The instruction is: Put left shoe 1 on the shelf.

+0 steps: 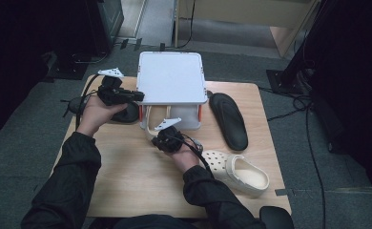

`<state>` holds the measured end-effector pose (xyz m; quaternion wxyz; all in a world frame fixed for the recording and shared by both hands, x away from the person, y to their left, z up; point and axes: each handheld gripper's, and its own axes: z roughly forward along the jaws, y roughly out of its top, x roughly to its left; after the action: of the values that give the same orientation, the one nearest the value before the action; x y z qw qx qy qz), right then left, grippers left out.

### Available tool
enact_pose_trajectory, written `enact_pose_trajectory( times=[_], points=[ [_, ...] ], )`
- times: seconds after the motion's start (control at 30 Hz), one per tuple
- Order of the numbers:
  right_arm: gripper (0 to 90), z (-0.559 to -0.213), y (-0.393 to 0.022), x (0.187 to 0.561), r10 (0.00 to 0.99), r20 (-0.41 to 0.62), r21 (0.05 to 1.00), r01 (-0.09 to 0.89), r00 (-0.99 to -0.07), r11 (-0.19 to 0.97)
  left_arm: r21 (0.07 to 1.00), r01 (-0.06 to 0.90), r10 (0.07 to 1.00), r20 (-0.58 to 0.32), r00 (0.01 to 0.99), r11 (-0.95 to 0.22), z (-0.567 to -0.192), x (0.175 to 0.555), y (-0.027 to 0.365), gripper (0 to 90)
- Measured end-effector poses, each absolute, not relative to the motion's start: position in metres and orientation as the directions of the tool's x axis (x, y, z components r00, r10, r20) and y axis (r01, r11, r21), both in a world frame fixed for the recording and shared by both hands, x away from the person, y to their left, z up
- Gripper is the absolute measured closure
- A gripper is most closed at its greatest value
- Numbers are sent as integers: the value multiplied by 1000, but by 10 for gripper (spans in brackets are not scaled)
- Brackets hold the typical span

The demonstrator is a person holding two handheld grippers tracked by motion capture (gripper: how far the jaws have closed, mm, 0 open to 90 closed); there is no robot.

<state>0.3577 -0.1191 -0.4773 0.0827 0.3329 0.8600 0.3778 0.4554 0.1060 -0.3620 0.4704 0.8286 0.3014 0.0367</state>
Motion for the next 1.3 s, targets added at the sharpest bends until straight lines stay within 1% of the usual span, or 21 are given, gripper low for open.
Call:
enact_pose_trajectory(
  times=[0.13, 0.2, 0.33, 0.43, 0.5, 0.6, 0.7, 0.77, 0.83, 0.93, 0.97, 1.0, 1.1, 1.2, 1.3],
  points=[
    [849, -480, -126, 354, 652, 86, 710, 505, -753, 490, 800, 466, 536, -221, 814, -377, -362, 455, 105, 824],
    [880, -477, -126, 355, 652, 54, 721, 481, -756, 499, 800, 466, 538, -220, 814, -377, -362, 455, 105, 824],
    [874, -475, -123, 363, 663, 37, 720, 480, -748, 501, 801, 466, 537, -222, 814, -376, -362, 455, 105, 825],
    [867, -475, -121, 372, 658, 67, 725, 490, -750, 485, 801, 466, 535, -223, 815, -376, -362, 455, 106, 824],
    [862, -474, -118, 376, 661, 49, 724, 483, -749, 494, 801, 465, 535, -223, 815, -375, -362, 455, 106, 825],
    [857, -474, -113, 385, 665, 50, 724, 486, -745, 490, 801, 466, 536, -222, 815, -376, -362, 455, 106, 825],
    [825, -475, -110, 392, 667, 60, 727, 491, -743, 481, 801, 466, 539, -220, 813, -376, -362, 455, 106, 821],
    [825, -477, -110, 395, 663, 83, 733, 496, -744, 465, 801, 467, 540, -222, 812, -374, -361, 454, 106, 789],
    [825, -475, -112, 395, 662, 124, 737, 515, -739, 438, 803, 466, 539, -222, 812, -372, -361, 454, 106, 783],
    [816, -471, -116, 392, 653, 131, 746, 508, -746, 431, 802, 471, 538, -230, 811, -366, -361, 455, 105, 745],
    [803, -468, -118, 390, 648, 134, 751, 504, -749, 427, 801, 474, 537, -234, 810, -366, -361, 455, 105, 745],
    [780, -461, -123, 386, 638, 147, 759, 500, -756, 417, 799, 477, 535, -239, 811, -365, -361, 455, 105, 712],
    [730, -451, -134, 378, 617, 159, 764, 492, -771, 417, 802, 473, 542, -229, 808, -366, -360, 453, 104, 665],
    [693, -441, -146, 369, 600, 162, 763, 485, -783, 427, 800, 478, 539, -238, 808, -363, -359, 453, 104, 649],
    [678, -433, -159, 362, 590, 160, 763, 478, -792, 435, 797, 485, 534, -251, 808, -359, -360, 454, 104, 649]
  ],
)
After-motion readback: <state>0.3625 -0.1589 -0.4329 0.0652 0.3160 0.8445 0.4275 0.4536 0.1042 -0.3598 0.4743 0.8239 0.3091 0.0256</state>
